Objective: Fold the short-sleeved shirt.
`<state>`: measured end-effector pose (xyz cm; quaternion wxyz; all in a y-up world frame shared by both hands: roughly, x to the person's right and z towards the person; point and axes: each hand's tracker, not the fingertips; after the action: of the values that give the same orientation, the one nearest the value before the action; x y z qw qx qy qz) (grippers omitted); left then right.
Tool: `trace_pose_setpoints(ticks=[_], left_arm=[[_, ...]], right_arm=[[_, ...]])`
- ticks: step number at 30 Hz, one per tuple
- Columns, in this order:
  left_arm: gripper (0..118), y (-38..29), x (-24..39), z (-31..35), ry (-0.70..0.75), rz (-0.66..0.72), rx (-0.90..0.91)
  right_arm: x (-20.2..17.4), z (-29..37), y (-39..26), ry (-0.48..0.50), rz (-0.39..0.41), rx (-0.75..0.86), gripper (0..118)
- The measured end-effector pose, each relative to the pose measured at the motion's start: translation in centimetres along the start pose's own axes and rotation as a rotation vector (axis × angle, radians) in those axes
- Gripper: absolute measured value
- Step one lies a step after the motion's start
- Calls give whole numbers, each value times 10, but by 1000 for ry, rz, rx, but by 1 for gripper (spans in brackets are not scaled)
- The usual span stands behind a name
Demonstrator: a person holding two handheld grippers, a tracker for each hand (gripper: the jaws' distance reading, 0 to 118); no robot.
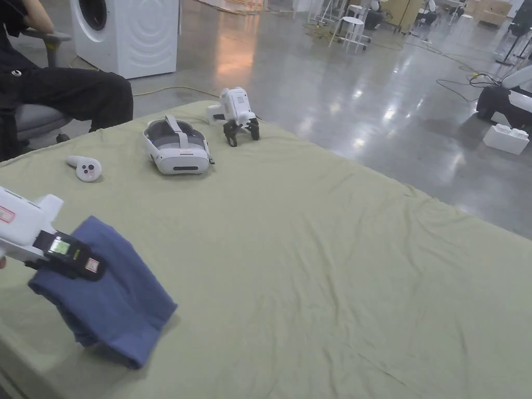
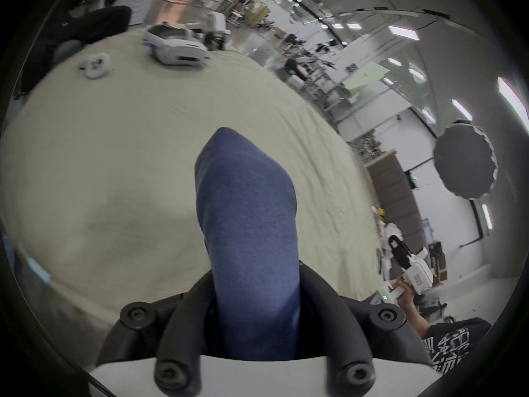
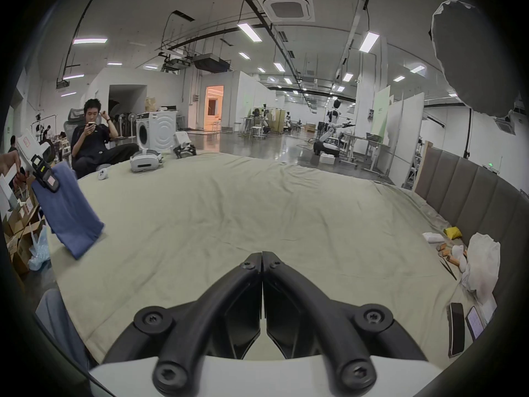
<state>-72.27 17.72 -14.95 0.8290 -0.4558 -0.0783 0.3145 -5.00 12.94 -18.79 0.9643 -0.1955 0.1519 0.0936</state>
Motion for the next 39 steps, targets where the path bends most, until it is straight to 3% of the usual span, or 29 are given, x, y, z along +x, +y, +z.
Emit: trace_pose_setpoints(ticks=[7, 11, 15, 19, 27, 30, 34, 39], left_arm=[[21, 12, -29, -18, 205, 29, -84], [66, 22, -50, -29, 419, 6, -61], [68, 26, -47, -14, 505, 20, -19], [68, 15, -13, 3, 551, -22, 89], [63, -35, 66, -27, 344, -181, 260], [52, -70, 119, -59, 251, -226, 313], [46, -113, 189, -104, 221, -342, 388], [18, -154, 283, -153, 286, -513, 517]], right_arm=[[7, 2, -22, -32, -31, -63, 0], [6, 4, -31, -29, -42, -93, 0], [9, 7, -33, -27, -45, -96, 0], [15, 9, -31, -28, -59, -82, 0], [26, 18, -24, -32, -94, -36, 0], [32, 25, -21, -39, -109, -13, 0], [40, 30, -15, -65, -120, 21, 0], [53, 34, 8, -127, -113, 99, 0]])
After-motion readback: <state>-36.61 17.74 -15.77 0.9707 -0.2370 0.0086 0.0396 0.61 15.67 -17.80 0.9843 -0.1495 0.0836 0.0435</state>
